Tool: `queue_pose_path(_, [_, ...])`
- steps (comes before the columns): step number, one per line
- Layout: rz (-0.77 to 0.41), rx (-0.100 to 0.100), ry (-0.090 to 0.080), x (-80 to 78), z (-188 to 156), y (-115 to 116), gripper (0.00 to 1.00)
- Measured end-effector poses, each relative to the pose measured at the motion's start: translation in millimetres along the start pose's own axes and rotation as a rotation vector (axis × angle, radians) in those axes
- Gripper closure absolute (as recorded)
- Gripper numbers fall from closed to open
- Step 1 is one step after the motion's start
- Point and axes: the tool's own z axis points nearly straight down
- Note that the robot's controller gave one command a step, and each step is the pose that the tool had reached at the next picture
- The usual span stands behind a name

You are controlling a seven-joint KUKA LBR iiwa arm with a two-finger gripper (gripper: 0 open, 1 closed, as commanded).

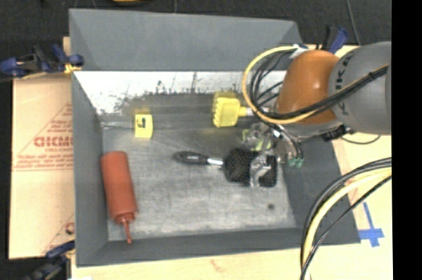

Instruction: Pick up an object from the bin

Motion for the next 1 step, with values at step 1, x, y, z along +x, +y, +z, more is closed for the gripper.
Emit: queue_pose_path(1, [0.000,0.000,0.000,0.0,0.0,0.0,1.00])
